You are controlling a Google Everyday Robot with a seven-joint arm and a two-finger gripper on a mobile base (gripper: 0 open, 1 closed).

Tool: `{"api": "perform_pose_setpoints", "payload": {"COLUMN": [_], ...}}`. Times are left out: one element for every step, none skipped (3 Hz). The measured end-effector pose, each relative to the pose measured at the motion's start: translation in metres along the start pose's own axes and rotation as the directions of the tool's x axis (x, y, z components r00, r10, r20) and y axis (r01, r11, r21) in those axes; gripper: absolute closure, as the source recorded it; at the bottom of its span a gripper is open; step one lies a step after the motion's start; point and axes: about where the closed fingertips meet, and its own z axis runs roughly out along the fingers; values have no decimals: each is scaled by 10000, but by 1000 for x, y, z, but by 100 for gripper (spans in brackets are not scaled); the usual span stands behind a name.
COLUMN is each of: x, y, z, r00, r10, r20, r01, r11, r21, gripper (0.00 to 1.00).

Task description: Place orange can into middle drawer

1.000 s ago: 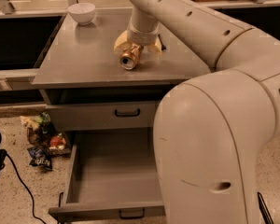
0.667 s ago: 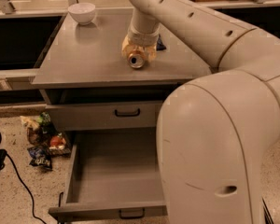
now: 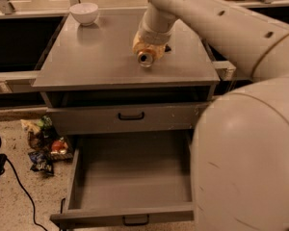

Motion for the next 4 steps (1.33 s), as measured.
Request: {"api": "perform_pose_setpoints", "payload": {"x": [1, -1, 4, 33], "y": [-1, -5, 0, 24], "z": [-42, -46, -45, -72], "r00": [9960, 9942, 9930, 9645], "r10": [-188, -313, -761, -2299], "r20": [869, 1024, 902, 1301], "r01": [298, 457, 895, 2513], "r11": [9915, 9888, 9839, 9505], "r21": [-1266, -1418, -1549, -1830], "gripper": [100, 100, 100, 100]}}
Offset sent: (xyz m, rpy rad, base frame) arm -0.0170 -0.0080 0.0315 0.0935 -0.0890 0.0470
